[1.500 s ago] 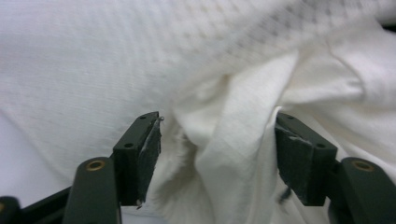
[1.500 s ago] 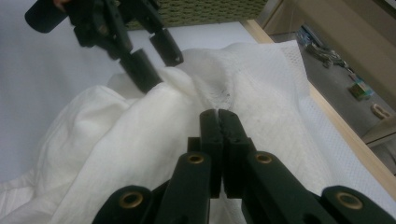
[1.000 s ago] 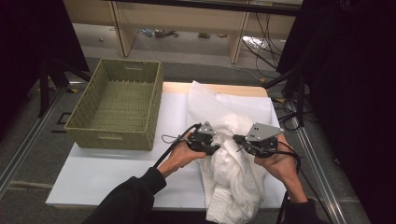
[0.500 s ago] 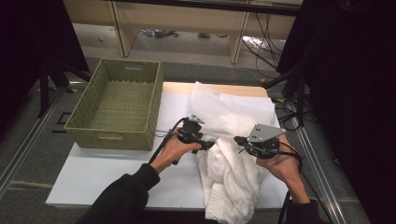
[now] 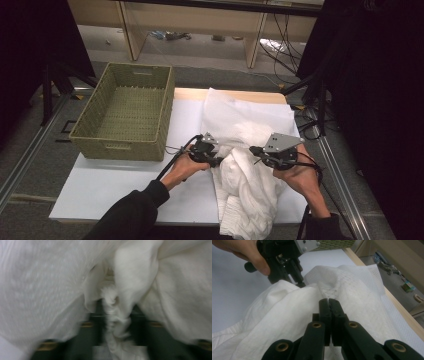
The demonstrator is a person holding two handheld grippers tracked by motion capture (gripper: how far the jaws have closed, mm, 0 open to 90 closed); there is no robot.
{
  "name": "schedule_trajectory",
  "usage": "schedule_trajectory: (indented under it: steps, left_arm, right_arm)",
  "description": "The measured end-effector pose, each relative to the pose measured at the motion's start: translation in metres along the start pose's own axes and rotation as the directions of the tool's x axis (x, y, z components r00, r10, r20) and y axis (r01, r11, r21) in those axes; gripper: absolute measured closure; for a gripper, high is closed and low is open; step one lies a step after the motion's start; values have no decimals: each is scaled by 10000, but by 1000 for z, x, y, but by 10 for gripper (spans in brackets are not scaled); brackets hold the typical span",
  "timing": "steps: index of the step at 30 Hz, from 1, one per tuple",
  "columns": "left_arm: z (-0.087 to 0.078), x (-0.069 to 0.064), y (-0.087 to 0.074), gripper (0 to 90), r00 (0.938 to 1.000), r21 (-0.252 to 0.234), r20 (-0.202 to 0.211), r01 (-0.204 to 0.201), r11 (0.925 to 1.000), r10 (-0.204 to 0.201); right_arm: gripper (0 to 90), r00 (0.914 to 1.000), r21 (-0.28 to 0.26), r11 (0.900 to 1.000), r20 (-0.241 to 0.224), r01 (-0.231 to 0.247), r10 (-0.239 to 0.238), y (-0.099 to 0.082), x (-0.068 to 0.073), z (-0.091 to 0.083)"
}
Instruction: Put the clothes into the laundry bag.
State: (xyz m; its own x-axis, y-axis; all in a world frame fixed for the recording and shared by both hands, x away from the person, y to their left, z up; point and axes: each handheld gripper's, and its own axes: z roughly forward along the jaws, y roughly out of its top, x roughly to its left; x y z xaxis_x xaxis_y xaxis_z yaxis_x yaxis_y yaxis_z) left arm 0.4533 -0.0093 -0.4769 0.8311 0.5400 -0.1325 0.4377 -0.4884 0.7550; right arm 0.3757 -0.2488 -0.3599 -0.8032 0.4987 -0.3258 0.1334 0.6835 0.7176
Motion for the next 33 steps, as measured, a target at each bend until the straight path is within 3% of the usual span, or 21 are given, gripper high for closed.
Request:
schedule_trajectory:
  steps: [1,4,6,7,8,10,11,12,13,14,15,19,20,21,23,25,27,30,31,32,33]
  left_arm:
    - [2,-4,3,822,9998,-310,124,165,9994,-161]
    - [2,-17,13,841,9969,-554,380,-669,9962,691]
    - [-1,-26,21,842,9916,-900,585,-1098,9899,1153]
    - [-1,-26,21,842,9916,-900,585,-1098,9899,1153]
    - [-3,-31,25,842,9875,-1094,707,-1328,9851,1410]
    - [0,-33,34,840,9877,-1264,583,-1367,9825,1449]
    - [11,-27,39,840,9970,-915,327,-663,9936,695]
    - [17,-22,40,838,9991,-682,66,-409,9968,414]
    - [17,-22,40,834,9991,-682,66,-409,9968,414]
    - [28,-9,38,827,9987,-506,-484,154,9986,-179]
    - [33,-3,35,822,9969,-544,-422,643,9964,-667]
    - [31,4,29,715,9926,-359,-465,1106,9932,-1122]
    - [26,7,28,715,9913,-338,-240,1289,9911,-1298]
    - [16,9,25,616,9917,-237,-120,1276,9915,-1279]
    - [8,10,24,526,9927,-224,-168,1187,9927,-1191]
    - [-15,14,16,497,9868,-540,0,1617,9854,-1619]
    - [-22,15,13,503,9858,-519,102,1678,9845,-1675]
    - [-37,12,-4,538,9923,414,15,1240,9914,-1241]
    - [-37,12,-4,545,9923,414,15,1240,9914,-1241]
    - [-39,11,-11,562,9991,1324,-35,430,9903,-429]
    - [-36,9,-13,562,9996,1622,61,261,9864,-275]
  right_arm:
    - [900,10000,-12,10000,5,-25,25,0,0,0]
    - [900,10000,-12,10000,19,-34,34,-1,-1,1]
    - [900,10000,-64,10000,62,-33,33,-1,-2,1]
    - [900,10000,-76,10000,19,-43,44,-2,-2,1]
    - [900,10000,-91,9999,35,-69,69,-2,-2,1]
    - [900,10000,-96,10000,25,6,-5,-3,-3,1]
    - [900,10000,-59,10000,46,-26,27,-4,-3,0]
    - [900,10000,-94,10000,43,4,-3,-4,-3,1]
    - [900,10000,-94,10000,43,4,-3,-4,-3,1]
    - [900,10000,-170,9999,-72,-24,23,-3,-2,1]
    - [900,9999,-173,9998,-109,-38,36,-3,-2,0]
    - [900,9999,-108,9999,-104,40,-41,-3,-1,1]
    - [900,9999,-109,9999,-101,6,-7,-4,-2,1]
    - [900,10000,-154,9999,-67,-63,62,-5,-4,0]
    - [900,9999,-138,9998,-47,-155,154,-5,-4,-1]
    - [900,9999,-197,9997,25,-153,154,-5,-5,-2]
    - [900,9999,-189,9997,-5,-170,170,-4,-5,-2]
    - [900,9998,-155,9996,-20,-217,217,-4,-5,-1]
    - [900,9998,-155,9996,-20,-217,217,-4,-5,-1]
    - [900,9998,-140,9997,-24,-219,219,-4,-5,-1]
    - [900,9998,-143,9997,-24,-221,221,-4,-5,-1]
